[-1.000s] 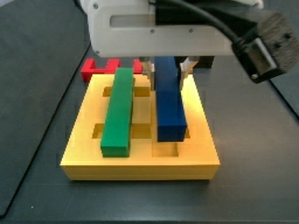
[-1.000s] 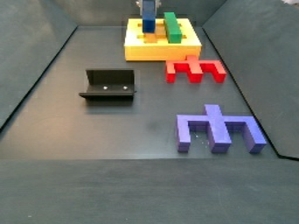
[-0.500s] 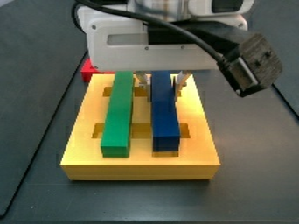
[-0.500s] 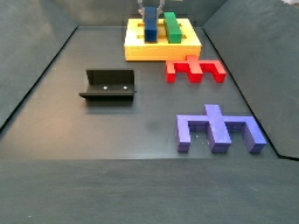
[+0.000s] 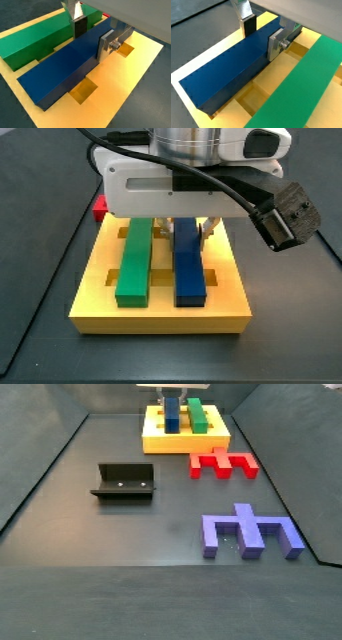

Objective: Pick up the blue object. Move up. Move to above the board. Insert the blue object.
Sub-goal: Insert the blue object.

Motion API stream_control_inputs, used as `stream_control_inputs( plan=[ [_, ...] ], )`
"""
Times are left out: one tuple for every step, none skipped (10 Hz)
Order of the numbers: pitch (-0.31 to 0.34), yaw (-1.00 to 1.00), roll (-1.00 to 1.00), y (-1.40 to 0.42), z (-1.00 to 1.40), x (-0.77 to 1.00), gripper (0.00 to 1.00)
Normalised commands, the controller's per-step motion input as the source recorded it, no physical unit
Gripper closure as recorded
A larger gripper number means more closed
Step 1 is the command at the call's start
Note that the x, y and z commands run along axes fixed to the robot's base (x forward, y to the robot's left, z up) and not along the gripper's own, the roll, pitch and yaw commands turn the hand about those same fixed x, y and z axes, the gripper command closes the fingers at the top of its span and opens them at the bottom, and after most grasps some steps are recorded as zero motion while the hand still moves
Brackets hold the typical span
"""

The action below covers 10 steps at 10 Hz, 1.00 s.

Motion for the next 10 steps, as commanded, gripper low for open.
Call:
stream_control_inputs(
  plan=[
    [0.000,0.00,-0.02,0.00,-0.34,0.14,1.00],
    [0.000,-0.02,-0.05,0.00,-0.37,0.07,1.00],
    [0.000,0.00,0.00,0.00,-0.30,-0.05,1.00],
    [0.000,0.24,0.00,0.00,-0.30,0.00,1.00],
    [0.000,0.26,0.00,0.00,-0.36,0.17,1.00],
    [0.000,0.19,-0.03,0.00,-0.37,0.17,1.00],
    [0.000,0.17,-0.07,0.00,-0.34,0.20,1.00],
    [0.000,0.04,-0.11,0.00,-0.27,0.15,1.00],
    [0.000,0.00,-0.04,0.00,-0.09,0.07,1.00],
    [0.000,0.00,0.00,0.00,0.00,0.00,1.00]
  ],
)
